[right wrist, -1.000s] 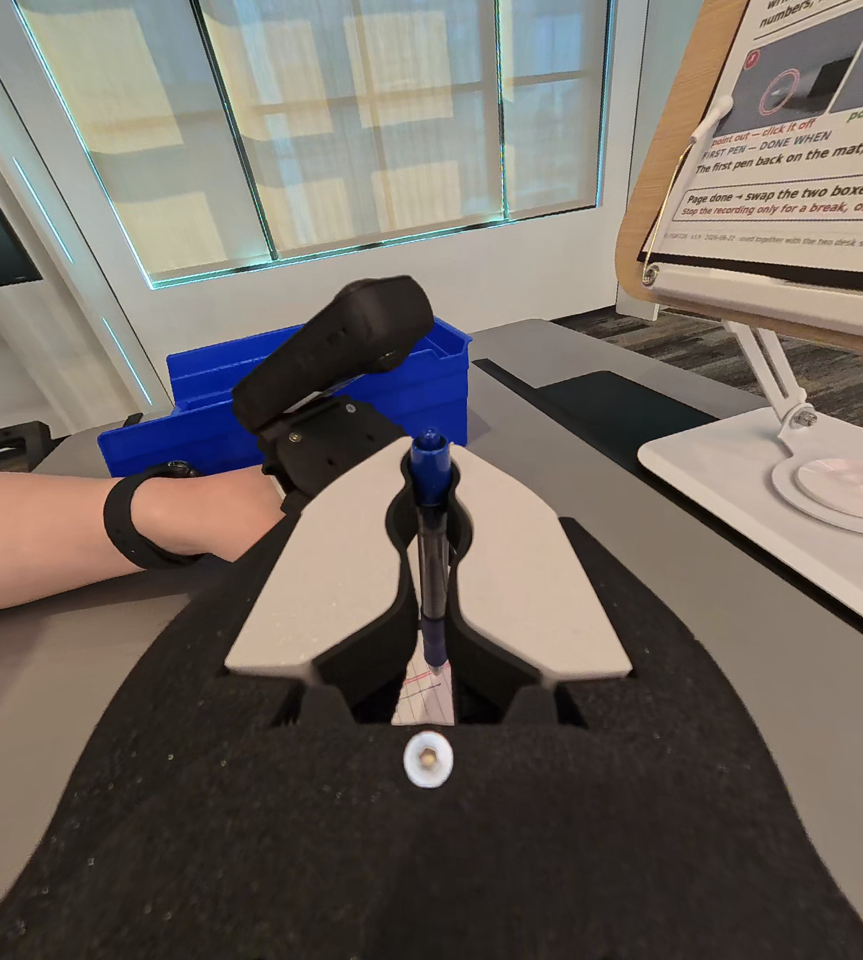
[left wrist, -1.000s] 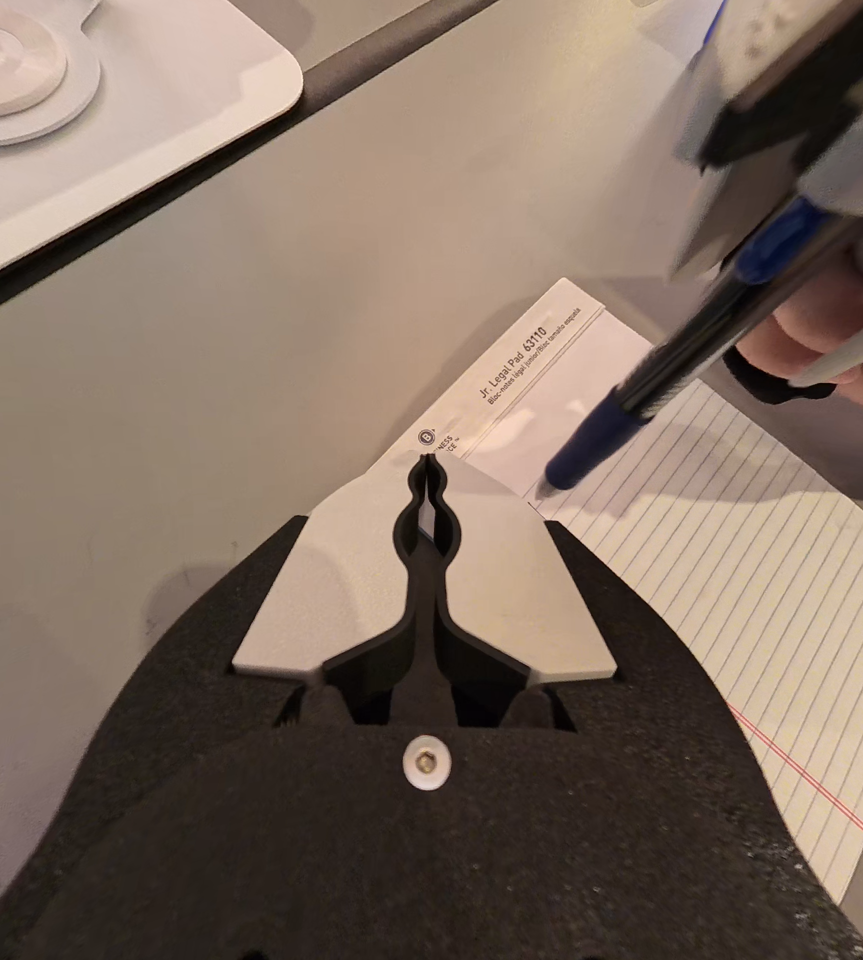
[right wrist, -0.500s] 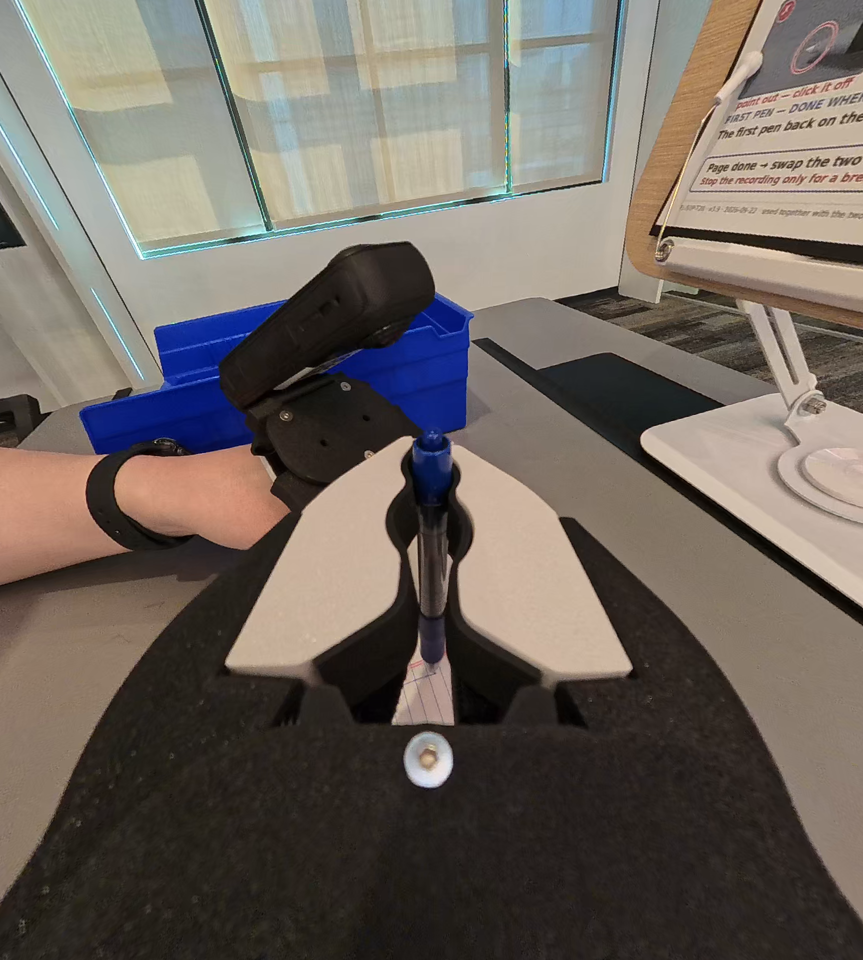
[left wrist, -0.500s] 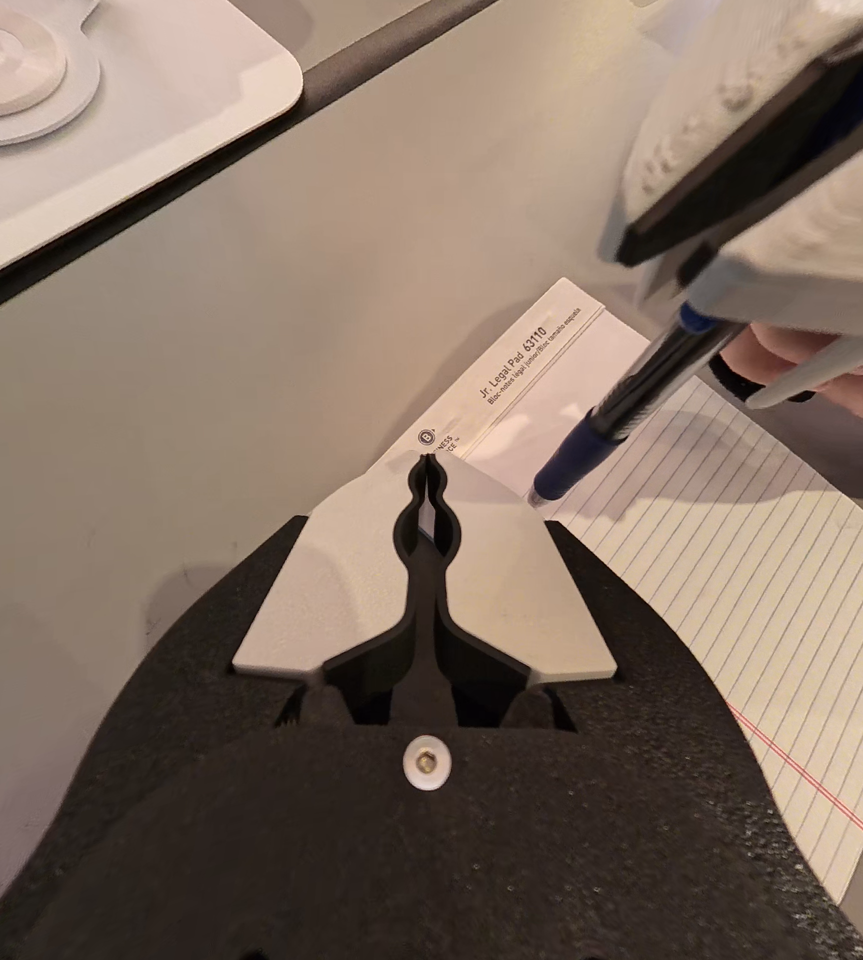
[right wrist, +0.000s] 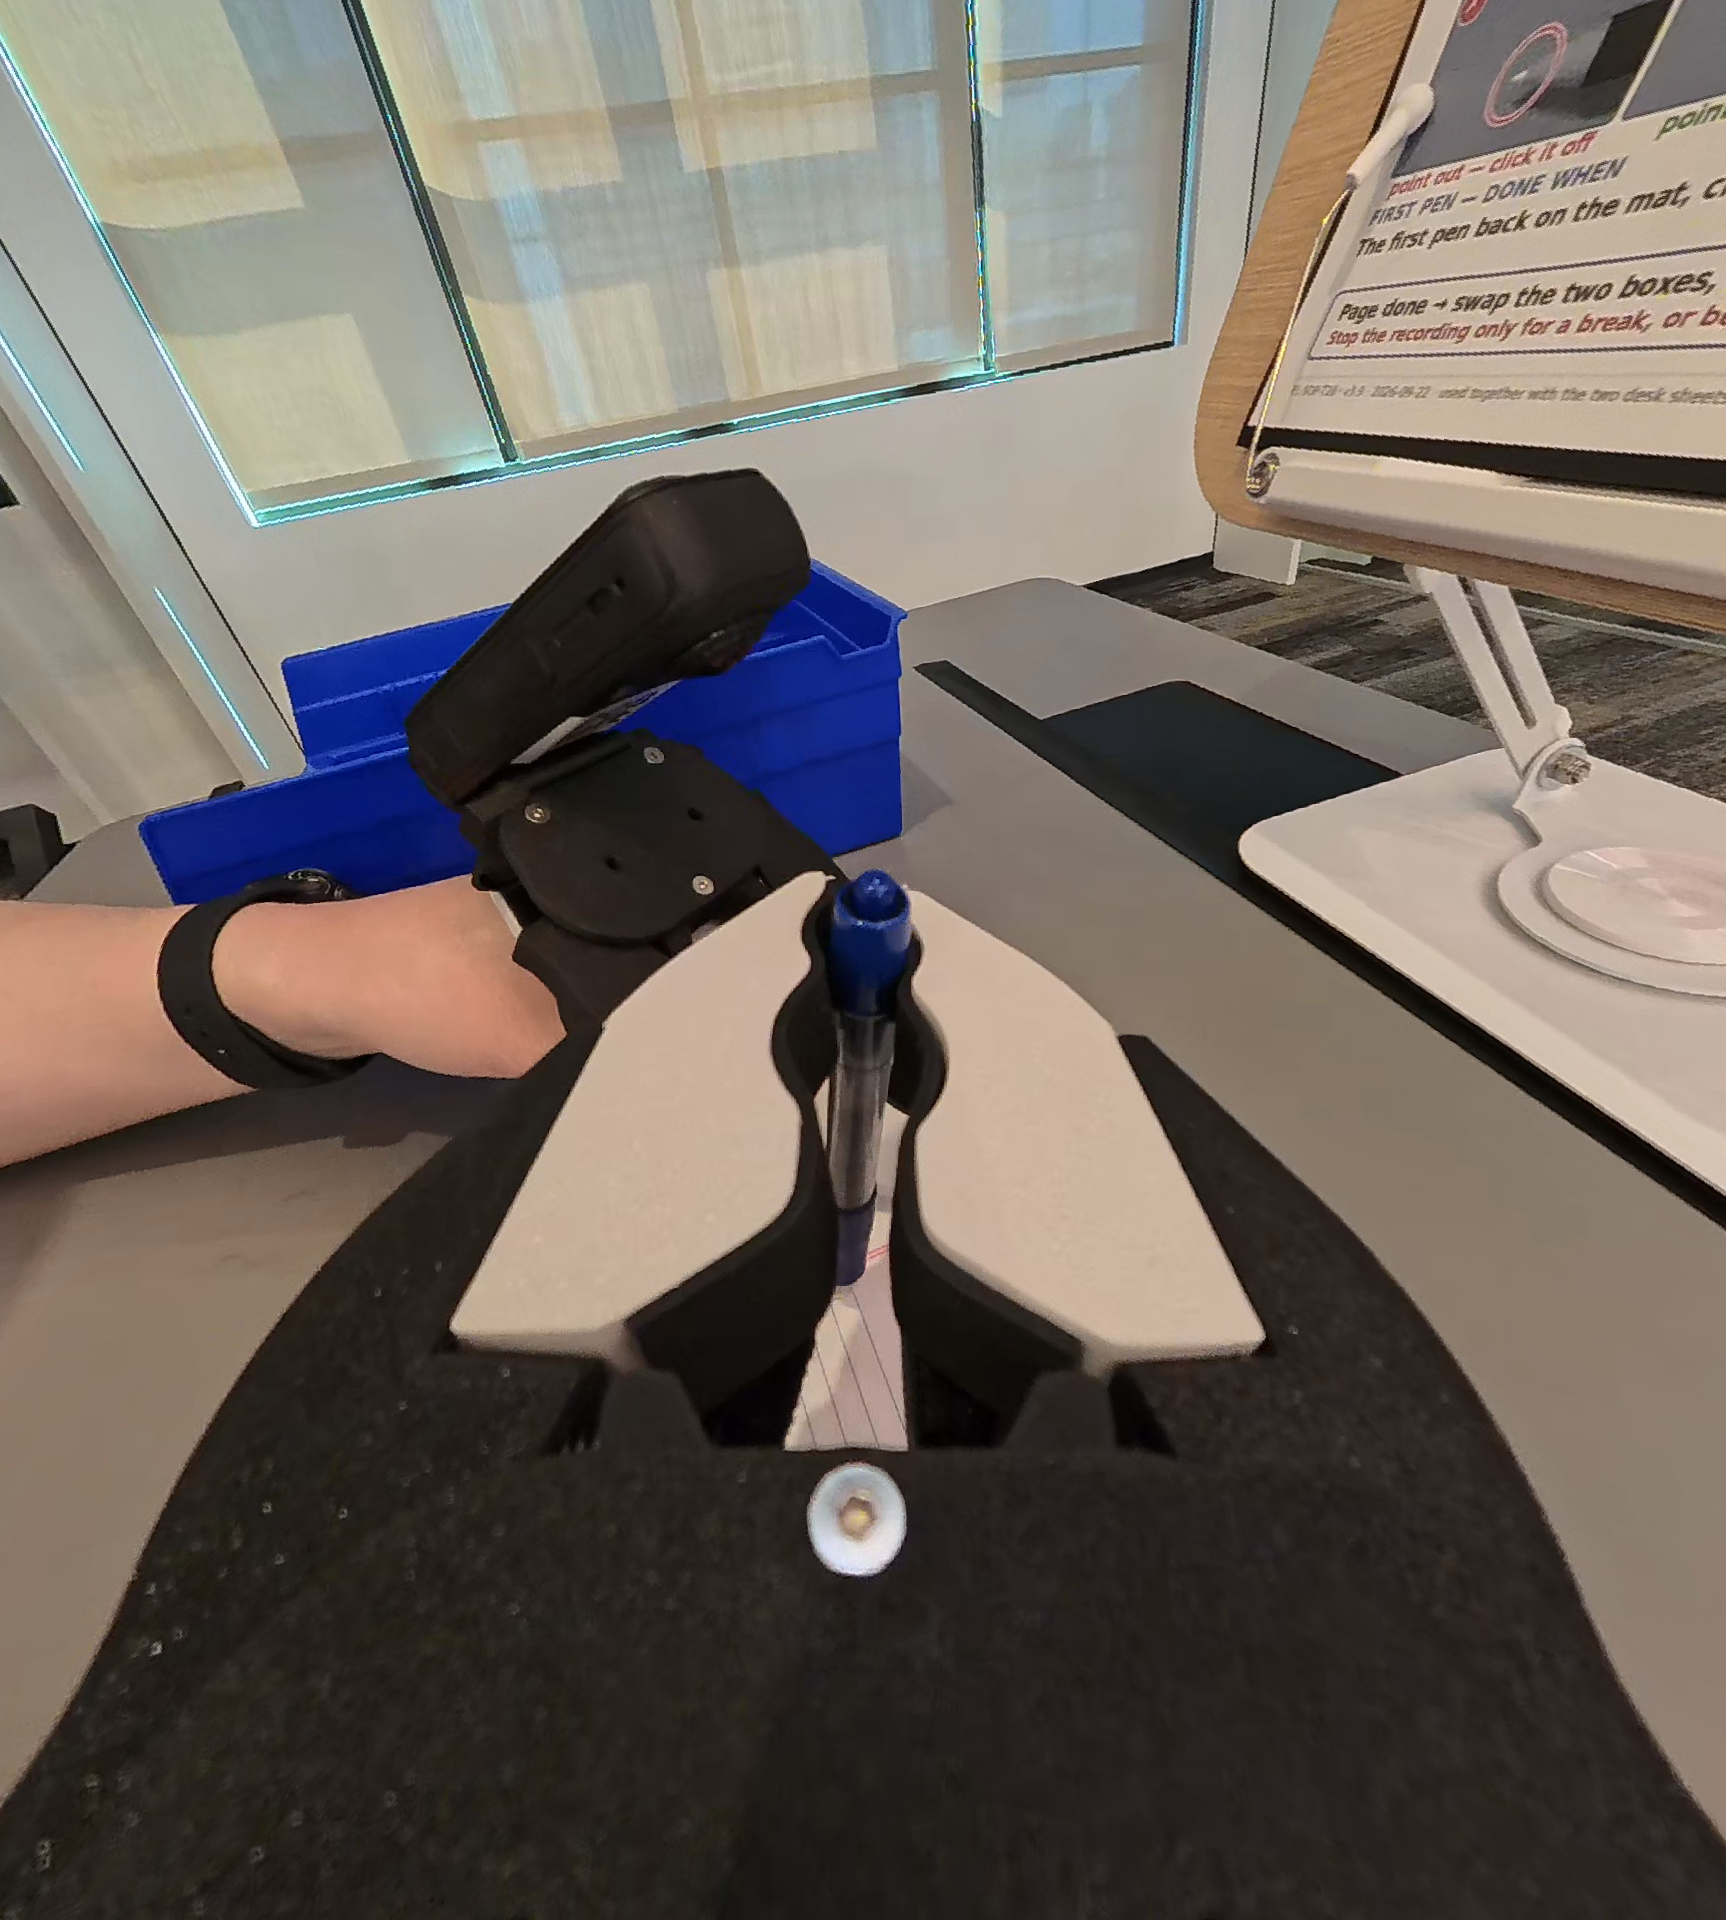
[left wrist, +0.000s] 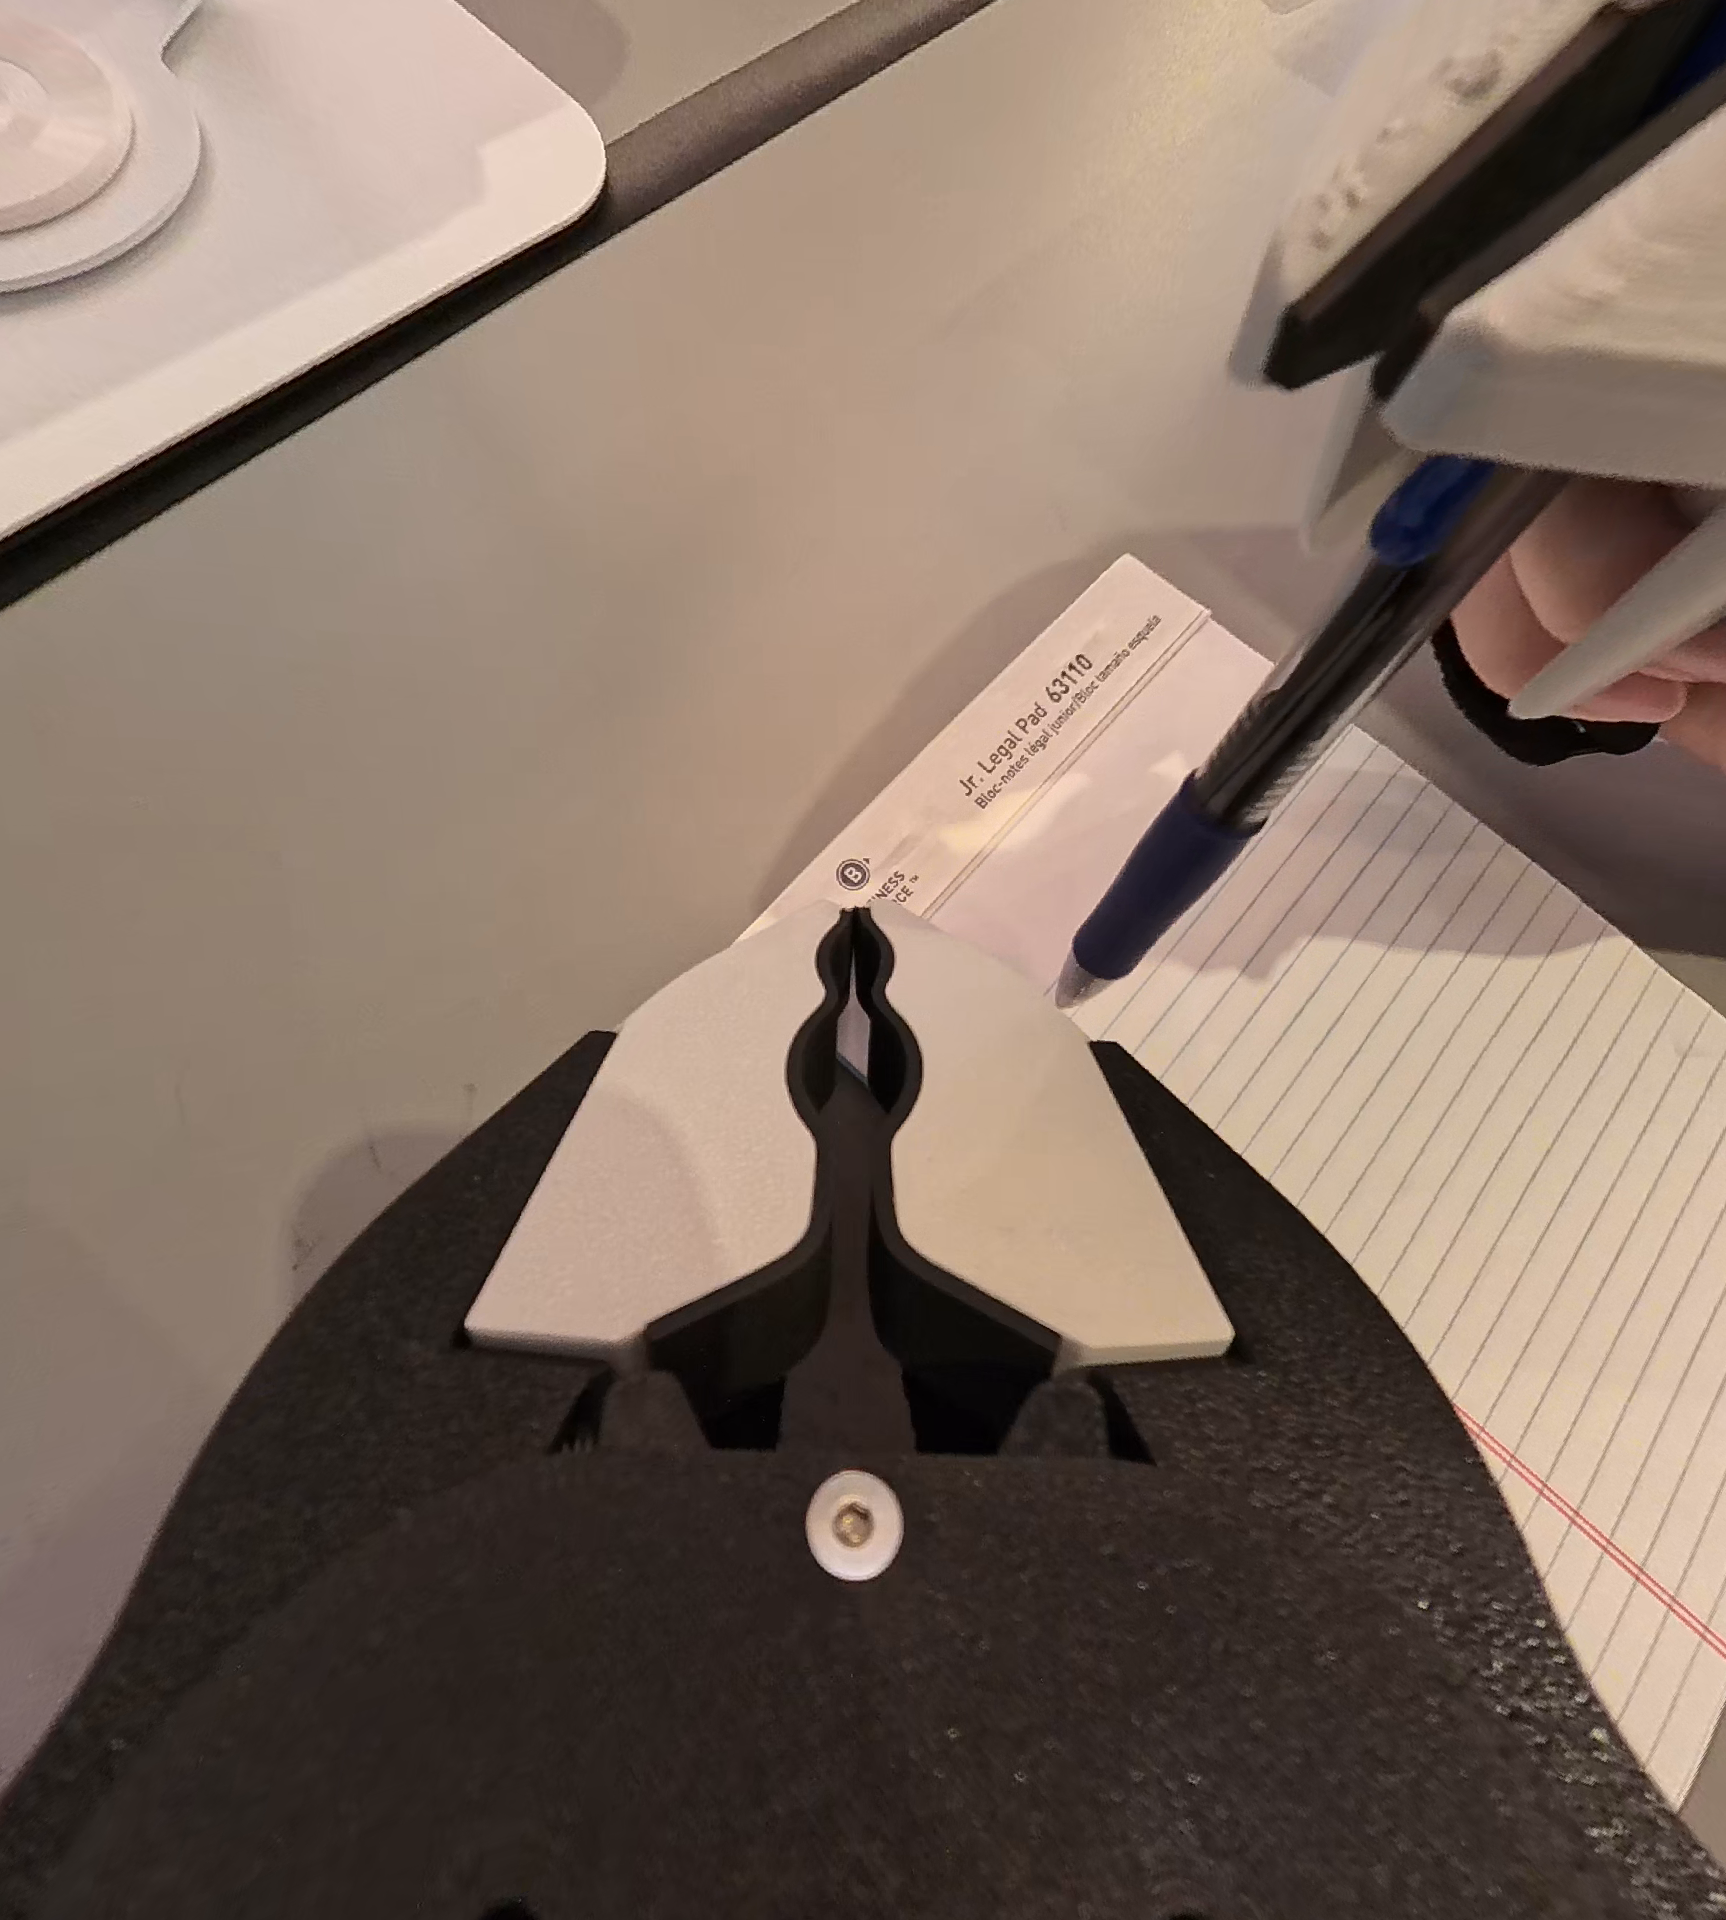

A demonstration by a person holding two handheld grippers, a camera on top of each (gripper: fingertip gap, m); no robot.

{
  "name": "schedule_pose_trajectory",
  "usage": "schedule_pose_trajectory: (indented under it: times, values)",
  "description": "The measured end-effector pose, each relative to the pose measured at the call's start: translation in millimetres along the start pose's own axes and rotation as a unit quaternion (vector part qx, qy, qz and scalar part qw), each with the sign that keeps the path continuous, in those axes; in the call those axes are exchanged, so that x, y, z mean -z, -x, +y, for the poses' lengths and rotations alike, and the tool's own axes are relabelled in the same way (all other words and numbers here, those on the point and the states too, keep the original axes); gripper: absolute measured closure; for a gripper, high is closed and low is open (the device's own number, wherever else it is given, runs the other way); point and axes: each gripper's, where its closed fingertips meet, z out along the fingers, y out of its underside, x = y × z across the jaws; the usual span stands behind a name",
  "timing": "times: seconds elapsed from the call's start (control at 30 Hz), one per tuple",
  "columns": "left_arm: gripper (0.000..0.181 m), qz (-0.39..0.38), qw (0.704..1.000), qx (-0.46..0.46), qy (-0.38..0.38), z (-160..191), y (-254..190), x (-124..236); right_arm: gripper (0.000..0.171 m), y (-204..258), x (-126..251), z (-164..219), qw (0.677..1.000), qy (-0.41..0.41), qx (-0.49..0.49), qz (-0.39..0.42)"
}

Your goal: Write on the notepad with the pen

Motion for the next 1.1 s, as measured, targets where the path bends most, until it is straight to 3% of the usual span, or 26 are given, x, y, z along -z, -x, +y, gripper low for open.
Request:
schedule_pose_trajectory:
  times: [0.87,1.1]
  values:
    - [0.181,0.0,1.0,0.0,0.0,0,0,0,0.166,-7,16,2,1.0,0.018,-0.013,0.012]
    - [0.181,0.0,1.0,0.0,0.0,0,0,0,0.166,14,16,-17,0.999,-0.023,0.003,-0.029]
